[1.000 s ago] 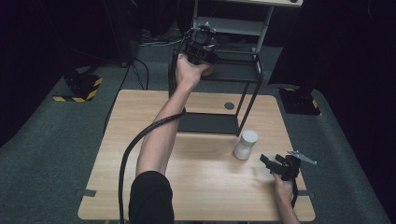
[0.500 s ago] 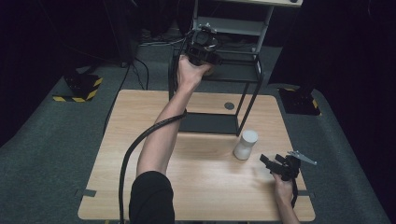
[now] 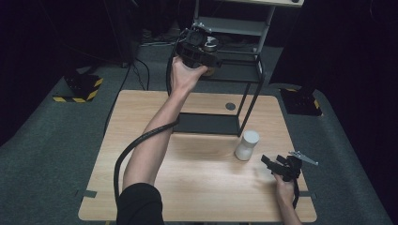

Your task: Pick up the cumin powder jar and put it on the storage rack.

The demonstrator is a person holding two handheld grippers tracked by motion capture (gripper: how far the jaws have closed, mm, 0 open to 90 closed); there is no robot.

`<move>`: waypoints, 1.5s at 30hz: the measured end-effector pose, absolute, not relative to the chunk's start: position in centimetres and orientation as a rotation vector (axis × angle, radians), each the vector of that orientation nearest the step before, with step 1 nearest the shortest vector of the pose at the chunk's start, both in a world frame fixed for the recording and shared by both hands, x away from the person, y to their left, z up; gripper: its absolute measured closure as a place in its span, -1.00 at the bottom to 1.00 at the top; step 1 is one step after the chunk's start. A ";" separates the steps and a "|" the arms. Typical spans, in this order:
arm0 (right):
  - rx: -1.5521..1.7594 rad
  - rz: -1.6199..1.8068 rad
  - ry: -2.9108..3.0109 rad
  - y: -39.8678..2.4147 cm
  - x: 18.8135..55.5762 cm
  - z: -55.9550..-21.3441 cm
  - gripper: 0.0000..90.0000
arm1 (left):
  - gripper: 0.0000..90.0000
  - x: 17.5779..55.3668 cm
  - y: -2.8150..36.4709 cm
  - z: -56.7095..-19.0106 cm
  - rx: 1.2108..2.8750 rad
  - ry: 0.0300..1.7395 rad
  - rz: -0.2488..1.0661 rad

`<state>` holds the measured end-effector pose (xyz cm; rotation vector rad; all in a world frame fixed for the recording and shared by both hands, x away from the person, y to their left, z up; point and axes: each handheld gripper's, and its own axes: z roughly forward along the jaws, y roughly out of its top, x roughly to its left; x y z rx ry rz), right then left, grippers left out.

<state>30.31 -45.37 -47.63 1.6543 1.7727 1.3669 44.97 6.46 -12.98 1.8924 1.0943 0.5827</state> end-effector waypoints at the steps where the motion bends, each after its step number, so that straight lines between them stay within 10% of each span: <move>1: 1.656 1.367 1.771 -45.4 30.3 -47.6 -0.80 | -0.94 44.7 6.6 -13.0 1.894 1.091 0.586; 24: 1.658 1.355 1.753 -45.1 30.1 -47.6 -0.80 | -0.95 35.2 11.9 -16.1 1.896 0.996 0.612; 45: 1.662 1.347 1.754 -45.0 30.2 -47.6 -0.80 | -0.92 32.6 12.5 -30.1 1.896 1.064 0.548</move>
